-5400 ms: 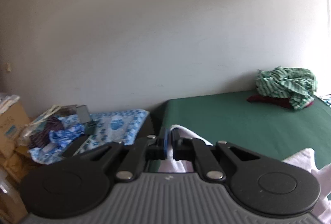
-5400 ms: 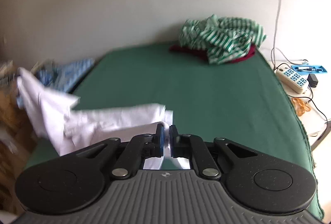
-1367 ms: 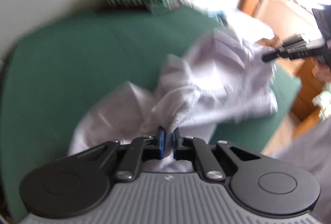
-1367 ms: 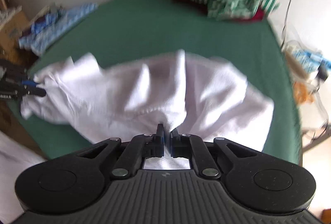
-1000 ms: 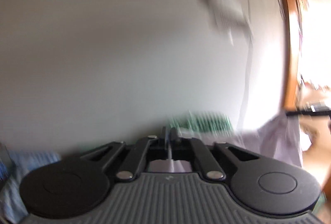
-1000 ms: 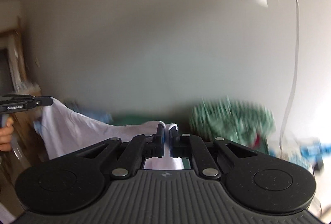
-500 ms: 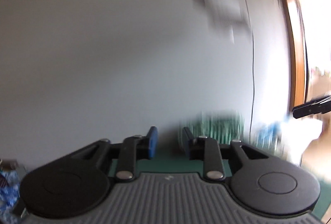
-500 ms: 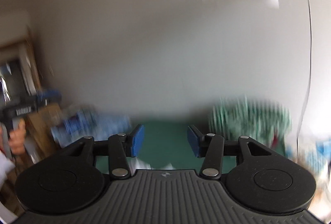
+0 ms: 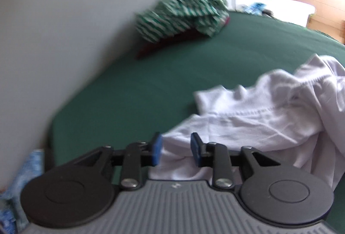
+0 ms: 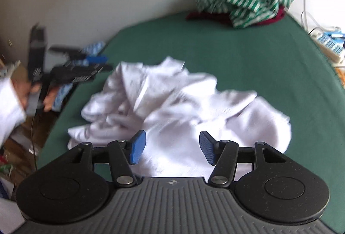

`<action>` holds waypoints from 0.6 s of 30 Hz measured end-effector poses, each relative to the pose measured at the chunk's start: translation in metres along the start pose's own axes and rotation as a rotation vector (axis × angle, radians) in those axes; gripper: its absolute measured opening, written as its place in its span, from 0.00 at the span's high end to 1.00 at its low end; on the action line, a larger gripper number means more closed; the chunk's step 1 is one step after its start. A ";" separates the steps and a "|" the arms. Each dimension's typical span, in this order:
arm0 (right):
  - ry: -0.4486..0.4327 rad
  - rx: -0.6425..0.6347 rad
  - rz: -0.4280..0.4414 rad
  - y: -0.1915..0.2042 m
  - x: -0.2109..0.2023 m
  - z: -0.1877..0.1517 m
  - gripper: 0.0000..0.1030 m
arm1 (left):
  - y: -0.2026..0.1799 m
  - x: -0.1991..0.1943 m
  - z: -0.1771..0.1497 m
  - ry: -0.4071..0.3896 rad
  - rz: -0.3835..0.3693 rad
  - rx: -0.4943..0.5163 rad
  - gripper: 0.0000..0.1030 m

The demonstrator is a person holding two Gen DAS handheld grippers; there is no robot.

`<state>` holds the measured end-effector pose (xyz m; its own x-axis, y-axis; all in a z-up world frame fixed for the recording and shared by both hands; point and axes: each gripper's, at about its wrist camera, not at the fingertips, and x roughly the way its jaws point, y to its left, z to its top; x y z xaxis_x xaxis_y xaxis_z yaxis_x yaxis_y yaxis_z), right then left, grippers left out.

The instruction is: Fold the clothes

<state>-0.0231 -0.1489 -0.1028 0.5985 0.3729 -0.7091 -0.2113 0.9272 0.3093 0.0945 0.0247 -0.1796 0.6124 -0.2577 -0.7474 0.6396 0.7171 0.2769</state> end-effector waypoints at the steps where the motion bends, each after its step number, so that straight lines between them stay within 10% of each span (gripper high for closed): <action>1: 0.014 -0.009 -0.014 0.008 0.006 -0.002 0.43 | 0.003 0.008 0.000 0.020 -0.025 0.020 0.43; 10: 0.084 -0.060 -0.242 0.043 0.052 -0.019 0.33 | 0.027 0.041 -0.026 0.040 -0.166 0.083 0.11; 13: 0.058 0.012 -0.301 0.029 0.052 -0.017 0.56 | 0.032 0.052 -0.022 0.075 -0.221 0.053 0.11; 15: 0.032 0.121 -0.268 0.011 0.042 -0.013 0.96 | 0.029 0.054 -0.020 0.068 -0.247 0.052 0.19; 18: -0.034 0.115 -0.366 0.002 0.023 -0.009 0.97 | 0.024 0.049 -0.021 0.056 -0.309 0.044 0.56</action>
<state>-0.0167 -0.1387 -0.1239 0.6436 0.0150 -0.7652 0.1081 0.9880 0.1102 0.1301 0.0434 -0.2220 0.3602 -0.4226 -0.8317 0.8116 0.5815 0.0560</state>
